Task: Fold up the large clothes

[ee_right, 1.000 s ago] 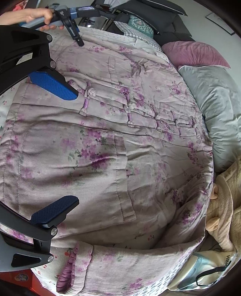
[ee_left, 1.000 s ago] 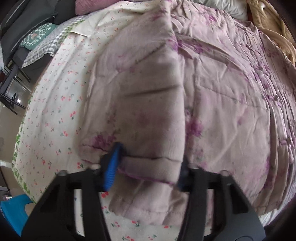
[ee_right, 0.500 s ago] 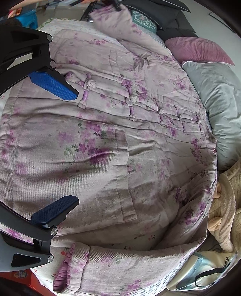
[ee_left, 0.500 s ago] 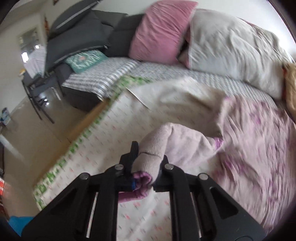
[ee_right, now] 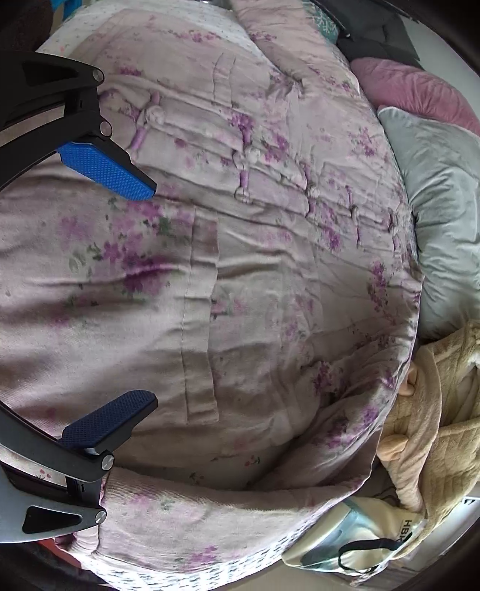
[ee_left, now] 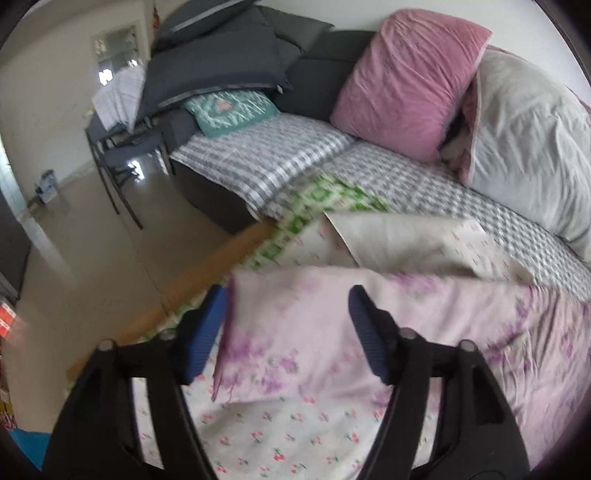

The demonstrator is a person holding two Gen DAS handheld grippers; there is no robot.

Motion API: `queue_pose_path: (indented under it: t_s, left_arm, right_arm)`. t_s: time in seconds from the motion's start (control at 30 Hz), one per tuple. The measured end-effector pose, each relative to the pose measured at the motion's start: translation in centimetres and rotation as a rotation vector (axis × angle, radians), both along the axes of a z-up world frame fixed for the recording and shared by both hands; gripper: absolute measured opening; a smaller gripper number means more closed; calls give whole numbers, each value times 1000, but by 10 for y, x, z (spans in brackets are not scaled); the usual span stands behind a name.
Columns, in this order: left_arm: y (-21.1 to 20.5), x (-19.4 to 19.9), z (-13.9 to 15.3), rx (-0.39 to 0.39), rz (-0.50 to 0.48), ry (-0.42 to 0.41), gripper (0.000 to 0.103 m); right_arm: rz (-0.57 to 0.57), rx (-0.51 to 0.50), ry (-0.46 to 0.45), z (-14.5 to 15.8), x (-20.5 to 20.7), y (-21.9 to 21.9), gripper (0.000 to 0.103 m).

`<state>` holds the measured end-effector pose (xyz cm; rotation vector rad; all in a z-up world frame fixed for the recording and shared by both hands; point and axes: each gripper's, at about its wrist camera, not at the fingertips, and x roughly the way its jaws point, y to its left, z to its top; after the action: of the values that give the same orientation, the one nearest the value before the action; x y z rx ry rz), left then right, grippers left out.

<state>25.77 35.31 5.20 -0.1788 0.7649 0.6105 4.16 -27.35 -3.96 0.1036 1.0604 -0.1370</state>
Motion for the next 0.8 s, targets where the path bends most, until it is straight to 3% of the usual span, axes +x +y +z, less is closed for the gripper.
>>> queue_pose_path:
  t_s: [0.17,0.27,0.37,0.5,0.57,0.7,0.8]
  left_arm:
    - [-47,-23,-40,-166,-171,131,71]
    - [-86,-52,-52,-285,-311,138,71]
    - [-131,-82,-60,-346,-464,184,72]
    - [-175,-121,-85,-466,-618,265,77]
    - [-184,-137,-100,-507,-644,280,77]
    - [-186,-157,-133,-478,-645,357,77]
    - [-183,-166,-144,-433,-660,364,77]
  right_arm:
    - [-27,67,-7,4,-7,-16,103]
    - [-38,74,-22,9,-20,-27,103]
    - [-33,108,14,6,-32,-42,103]
    - [-36,267,-5,8,-56,-68,103]
    - [-47,332,-26,12,-72,-79,103]
    - [-87,360,-46,13,-98,-98,103]
    - [-123,393,-40,3,-111,-114,103]
